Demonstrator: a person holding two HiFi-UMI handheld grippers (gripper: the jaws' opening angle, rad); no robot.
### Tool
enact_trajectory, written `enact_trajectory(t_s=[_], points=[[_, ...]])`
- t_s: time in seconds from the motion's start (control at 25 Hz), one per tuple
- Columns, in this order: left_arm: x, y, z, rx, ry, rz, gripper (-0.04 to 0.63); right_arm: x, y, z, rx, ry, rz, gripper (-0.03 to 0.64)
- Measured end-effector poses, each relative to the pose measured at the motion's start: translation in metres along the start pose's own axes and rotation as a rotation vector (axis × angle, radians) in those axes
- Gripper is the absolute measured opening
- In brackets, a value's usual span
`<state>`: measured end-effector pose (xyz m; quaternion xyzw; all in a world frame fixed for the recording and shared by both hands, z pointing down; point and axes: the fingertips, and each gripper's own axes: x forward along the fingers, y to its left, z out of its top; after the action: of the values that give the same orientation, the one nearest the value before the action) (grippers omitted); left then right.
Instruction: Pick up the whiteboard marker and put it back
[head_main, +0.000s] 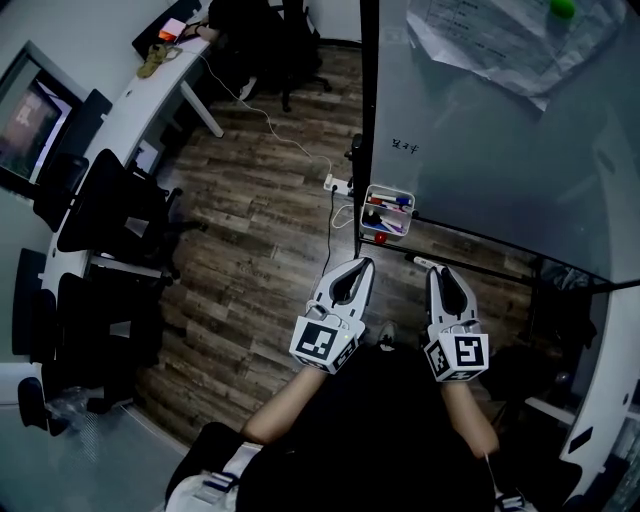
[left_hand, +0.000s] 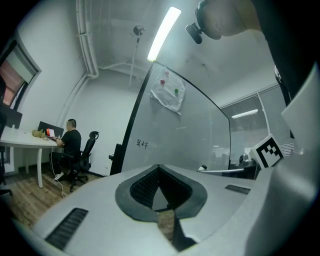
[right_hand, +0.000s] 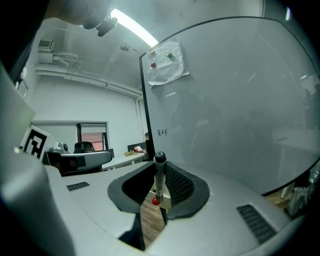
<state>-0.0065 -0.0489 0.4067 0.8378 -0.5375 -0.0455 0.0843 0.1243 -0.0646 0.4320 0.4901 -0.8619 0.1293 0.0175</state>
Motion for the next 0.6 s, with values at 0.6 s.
enact_trajectory(t_s=[0.6], points=[[0.0002, -0.0029, -0.0015, 0.015, -0.001, 0.007, 0.008, -0.0032, -0.0037, 0.0021, 0.004, -0.013, -0.004, 0.078]])
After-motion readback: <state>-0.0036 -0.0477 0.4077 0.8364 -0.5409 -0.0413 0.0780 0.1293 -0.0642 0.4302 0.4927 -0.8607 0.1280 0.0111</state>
